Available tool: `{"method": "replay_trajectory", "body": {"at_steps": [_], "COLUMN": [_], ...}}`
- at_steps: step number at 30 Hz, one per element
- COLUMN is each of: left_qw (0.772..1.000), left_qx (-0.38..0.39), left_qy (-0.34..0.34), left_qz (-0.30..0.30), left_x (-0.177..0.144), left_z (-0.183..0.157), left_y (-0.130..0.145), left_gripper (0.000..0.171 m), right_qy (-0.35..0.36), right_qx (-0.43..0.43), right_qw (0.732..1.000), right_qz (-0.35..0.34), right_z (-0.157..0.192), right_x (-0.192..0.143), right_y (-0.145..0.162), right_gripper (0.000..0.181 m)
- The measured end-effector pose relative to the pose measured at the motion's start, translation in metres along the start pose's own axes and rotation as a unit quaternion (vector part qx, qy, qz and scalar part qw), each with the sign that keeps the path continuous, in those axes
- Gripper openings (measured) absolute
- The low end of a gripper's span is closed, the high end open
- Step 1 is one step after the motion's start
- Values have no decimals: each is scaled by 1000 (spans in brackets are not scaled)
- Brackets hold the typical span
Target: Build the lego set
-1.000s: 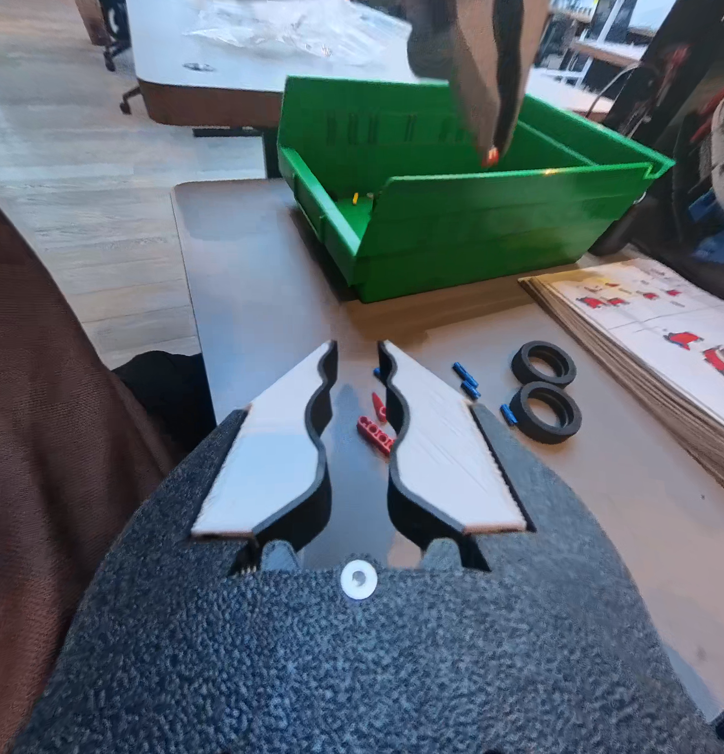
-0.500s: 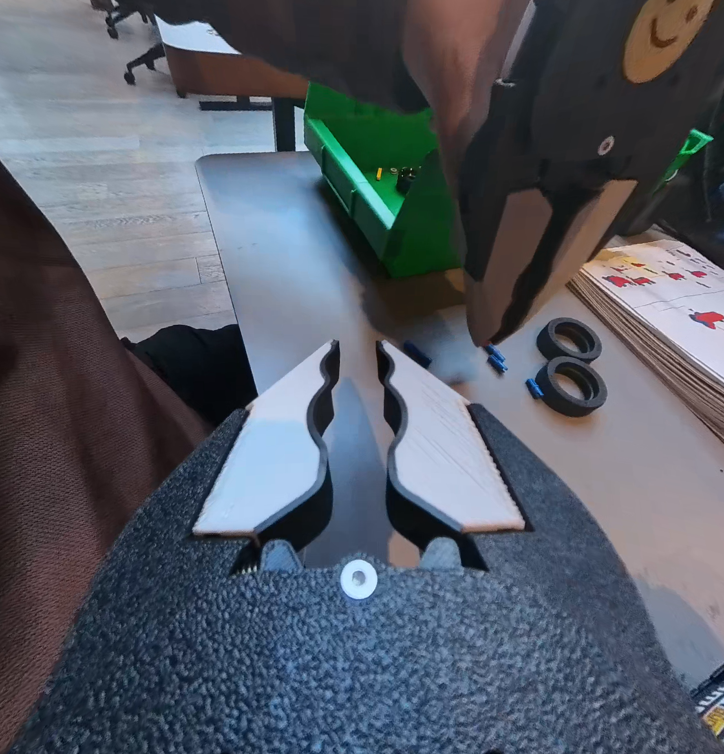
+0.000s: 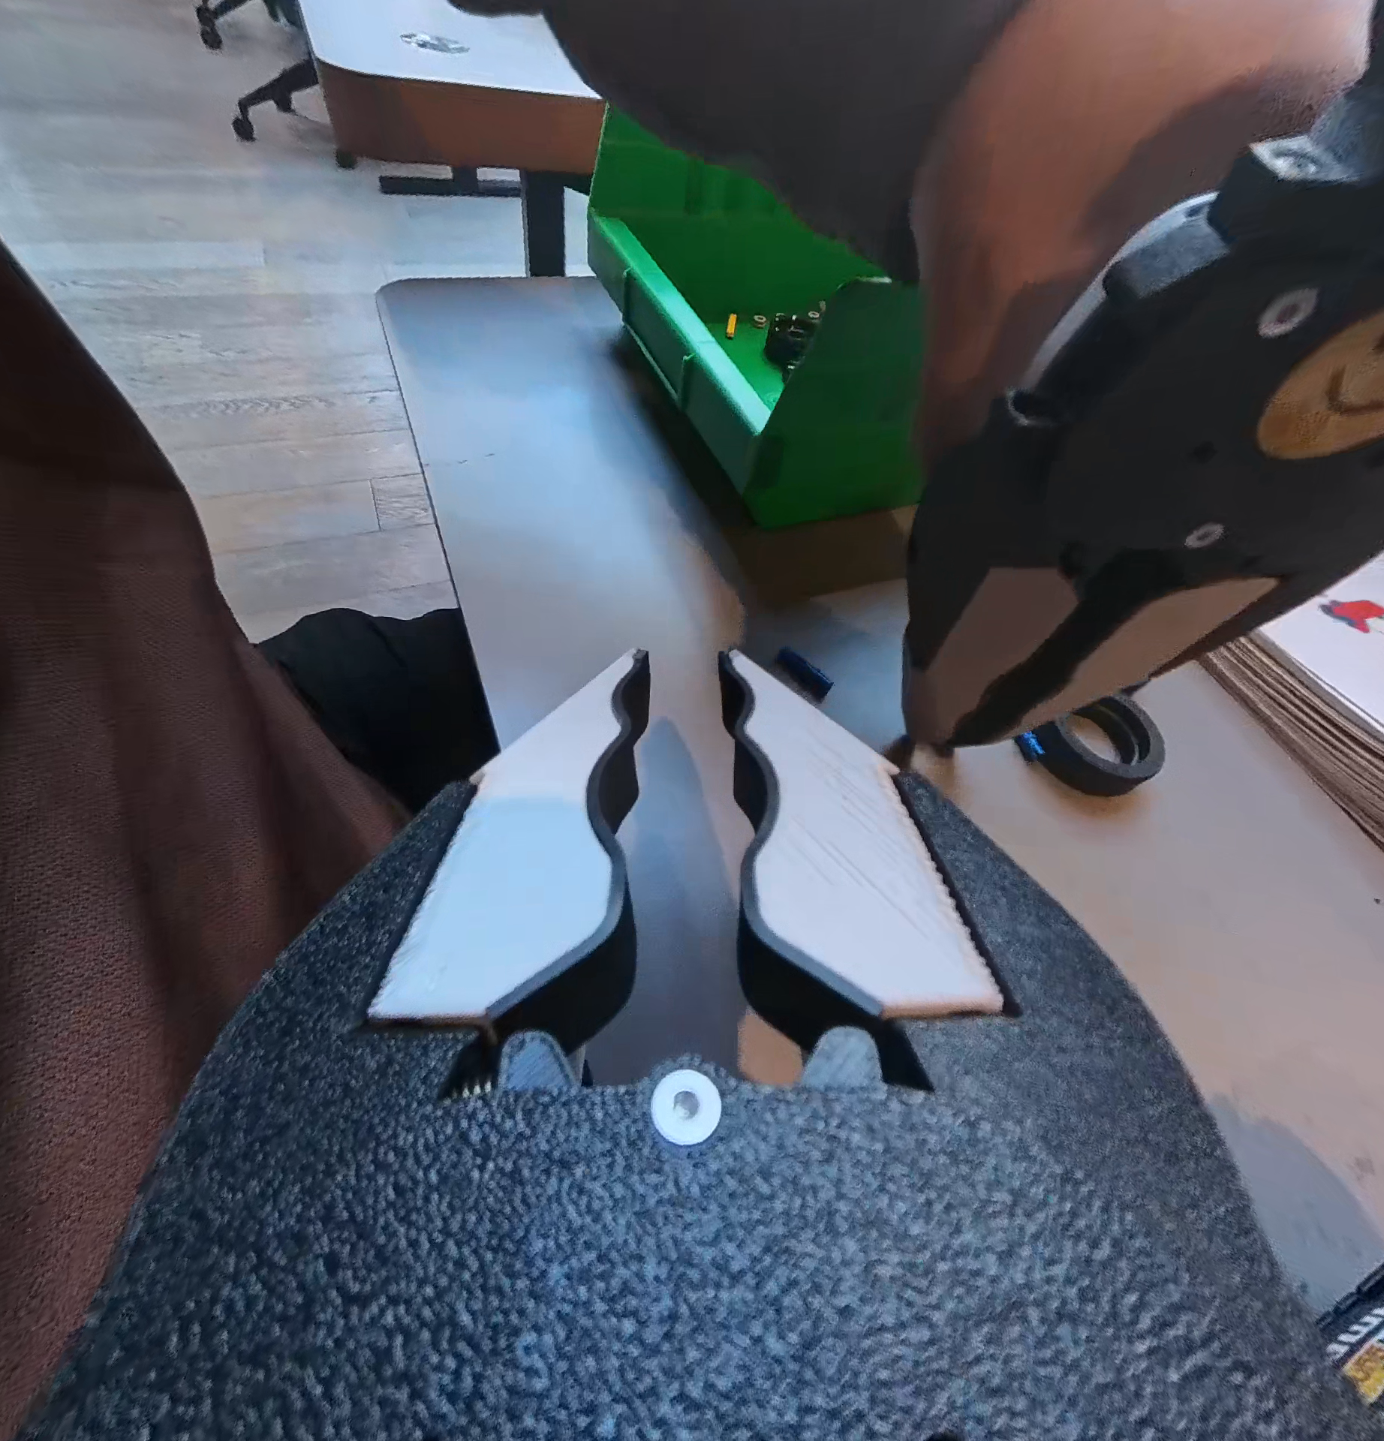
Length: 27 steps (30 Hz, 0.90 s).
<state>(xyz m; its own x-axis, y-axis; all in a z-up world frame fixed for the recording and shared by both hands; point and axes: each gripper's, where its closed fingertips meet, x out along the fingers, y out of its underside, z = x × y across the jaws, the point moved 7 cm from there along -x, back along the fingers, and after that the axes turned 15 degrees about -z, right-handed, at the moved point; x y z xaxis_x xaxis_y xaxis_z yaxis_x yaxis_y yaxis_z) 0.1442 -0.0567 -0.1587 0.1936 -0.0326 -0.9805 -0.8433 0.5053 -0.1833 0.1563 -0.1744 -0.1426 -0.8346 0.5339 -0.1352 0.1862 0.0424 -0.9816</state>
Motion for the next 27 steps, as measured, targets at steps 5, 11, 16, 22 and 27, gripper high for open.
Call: {"method": "replay_trajectory", "body": {"at_steps": [5,11,16,22,27], "left_qw": [1000,999,986,859,762], "left_qx": [10,-14,-89,-399,-580], "left_qy": [-2,-26,-116,-319,-283], "left_qz": [8,-41,-77,-26,-47], "left_x": [-1,-27,-83,-165,-142], "left_z": [1,-1,2,55,83], "left_y": [2,5,33,188,266], "left_gripper": [14,15,15,31,24], "right_qy": [-1,-3,-2,-8,-12], "right_qx": [-5,1,4,14,18], "right_qw": [1000,1000,1000,1000,1000], "right_qz": [2,2,-1,2,2], "right_z": [2,1,1,0,1], "right_x": [0,0,0,2,4], "right_y": [1,1,0,1,1], "right_gripper": [16,16,16,16,16]}}
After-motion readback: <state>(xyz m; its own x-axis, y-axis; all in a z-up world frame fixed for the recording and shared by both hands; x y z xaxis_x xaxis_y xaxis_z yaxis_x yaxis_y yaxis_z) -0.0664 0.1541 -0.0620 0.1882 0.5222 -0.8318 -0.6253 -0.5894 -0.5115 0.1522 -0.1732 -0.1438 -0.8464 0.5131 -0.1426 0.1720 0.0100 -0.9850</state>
